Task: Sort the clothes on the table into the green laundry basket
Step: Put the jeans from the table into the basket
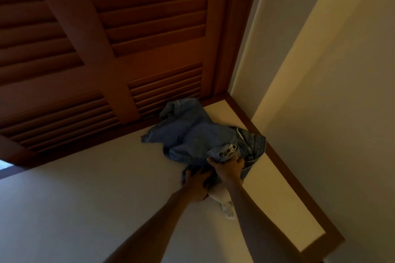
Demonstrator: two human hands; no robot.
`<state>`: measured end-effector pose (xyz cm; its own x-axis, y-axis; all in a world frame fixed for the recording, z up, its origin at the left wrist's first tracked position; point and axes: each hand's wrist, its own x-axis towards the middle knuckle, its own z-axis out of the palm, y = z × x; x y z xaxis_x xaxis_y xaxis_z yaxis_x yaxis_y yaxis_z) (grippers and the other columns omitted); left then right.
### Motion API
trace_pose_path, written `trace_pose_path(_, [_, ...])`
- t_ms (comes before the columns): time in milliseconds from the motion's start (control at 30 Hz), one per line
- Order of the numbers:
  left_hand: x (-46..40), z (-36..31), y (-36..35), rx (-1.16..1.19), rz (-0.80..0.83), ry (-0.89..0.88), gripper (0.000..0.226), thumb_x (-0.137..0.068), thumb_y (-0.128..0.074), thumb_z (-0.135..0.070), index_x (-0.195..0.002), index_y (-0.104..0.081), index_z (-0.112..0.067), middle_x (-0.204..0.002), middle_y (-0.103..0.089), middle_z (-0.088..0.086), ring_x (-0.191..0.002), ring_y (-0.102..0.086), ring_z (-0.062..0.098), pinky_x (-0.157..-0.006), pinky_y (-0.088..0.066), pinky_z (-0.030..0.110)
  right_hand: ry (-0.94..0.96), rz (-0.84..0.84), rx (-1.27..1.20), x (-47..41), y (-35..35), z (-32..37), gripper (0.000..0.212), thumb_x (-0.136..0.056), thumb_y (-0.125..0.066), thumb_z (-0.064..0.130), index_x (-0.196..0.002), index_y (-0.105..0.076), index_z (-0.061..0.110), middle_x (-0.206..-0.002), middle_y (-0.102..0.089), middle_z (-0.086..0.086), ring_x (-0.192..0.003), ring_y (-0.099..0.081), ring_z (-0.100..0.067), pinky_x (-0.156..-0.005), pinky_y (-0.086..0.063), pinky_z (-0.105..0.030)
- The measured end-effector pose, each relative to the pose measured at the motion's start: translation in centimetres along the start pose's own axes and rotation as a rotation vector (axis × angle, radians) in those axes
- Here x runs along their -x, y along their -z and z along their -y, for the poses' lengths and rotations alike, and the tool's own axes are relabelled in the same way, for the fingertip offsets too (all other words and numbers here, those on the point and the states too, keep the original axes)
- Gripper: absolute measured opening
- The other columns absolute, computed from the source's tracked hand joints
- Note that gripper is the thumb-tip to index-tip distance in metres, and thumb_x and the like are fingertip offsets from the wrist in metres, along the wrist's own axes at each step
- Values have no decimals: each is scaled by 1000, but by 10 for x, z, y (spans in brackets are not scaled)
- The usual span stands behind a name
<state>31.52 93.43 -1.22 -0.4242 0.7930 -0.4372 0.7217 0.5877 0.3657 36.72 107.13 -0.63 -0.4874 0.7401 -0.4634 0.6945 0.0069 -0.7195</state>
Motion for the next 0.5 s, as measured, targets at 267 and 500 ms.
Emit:
trace_pose_path(267, [124, -50, -65, 231, 175, -110, 63, -107, -43, -27, -162, -12, -27, -169, -8, 7, -153, -8, 36, -122, -7, 43, 190, -157, 112, 118, 40, -120, 78, -83, -76, 48, -150, -40, 30, -156, -31, -6, -141, -34, -38, -110, -36, -61])
trace_pose_path(500, [181, -48, -13, 663, -158, -136, 47, -92, -61, -61, -113, -73, -20, -114, -74, 2, -103, -68, 10, -93, -55, 46, 110, -127, 30, 164, 118, -172, 126, -49, -84, 64, -156, -25, 31, -164, -19, -9, -149, -16, -38, -119, -22, -59])
